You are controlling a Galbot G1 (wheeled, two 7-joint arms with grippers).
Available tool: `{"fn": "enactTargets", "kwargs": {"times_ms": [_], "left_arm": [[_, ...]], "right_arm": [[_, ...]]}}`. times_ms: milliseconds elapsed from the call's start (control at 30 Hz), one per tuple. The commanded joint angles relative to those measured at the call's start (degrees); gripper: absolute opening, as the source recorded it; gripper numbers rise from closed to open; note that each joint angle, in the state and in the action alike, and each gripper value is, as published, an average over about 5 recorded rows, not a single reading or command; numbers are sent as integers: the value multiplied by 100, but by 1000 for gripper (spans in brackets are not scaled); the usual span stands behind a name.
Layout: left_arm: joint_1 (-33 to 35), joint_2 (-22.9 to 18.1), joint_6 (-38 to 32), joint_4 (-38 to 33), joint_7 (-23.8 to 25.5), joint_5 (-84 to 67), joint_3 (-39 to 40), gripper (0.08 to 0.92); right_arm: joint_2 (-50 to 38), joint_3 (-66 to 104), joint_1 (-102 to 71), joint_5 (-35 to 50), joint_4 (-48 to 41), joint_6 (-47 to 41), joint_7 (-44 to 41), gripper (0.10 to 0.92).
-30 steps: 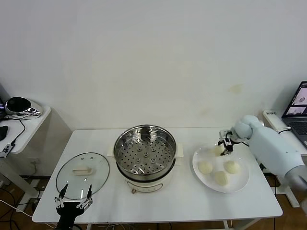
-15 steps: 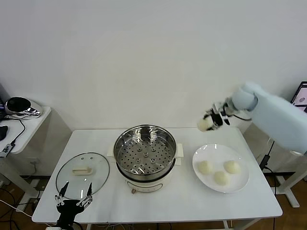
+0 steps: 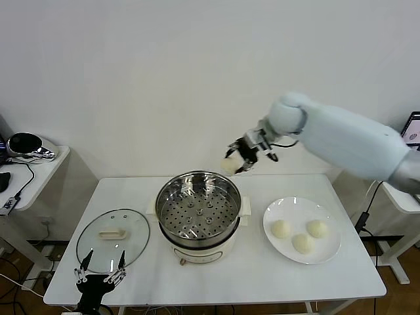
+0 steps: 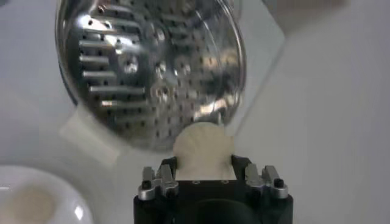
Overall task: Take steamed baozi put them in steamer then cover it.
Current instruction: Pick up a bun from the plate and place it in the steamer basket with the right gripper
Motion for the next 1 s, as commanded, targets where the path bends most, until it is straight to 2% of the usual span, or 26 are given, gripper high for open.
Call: {"fn": "enactTargets", "kwargs": {"times_ms": [33, 200, 500, 1000], "left_arm": [[41, -23, -24, -45, 5, -55, -34, 823], [81, -27, -68, -46, 6, -60, -104, 823], [80, -29, -103, -29, 5, -66, -136, 823], [40, -16, -131, 4, -1, -75, -175, 823]], "right_arm": [[1172, -779, 272, -260, -205, 1318, 118, 577], [1394, -885, 108, -987, -373, 1654, 159, 577], [1787, -690, -358, -2407, -1270, 2371, 498, 577], [2041, -570, -685, -3094, -1809, 2710, 908, 593]]}}
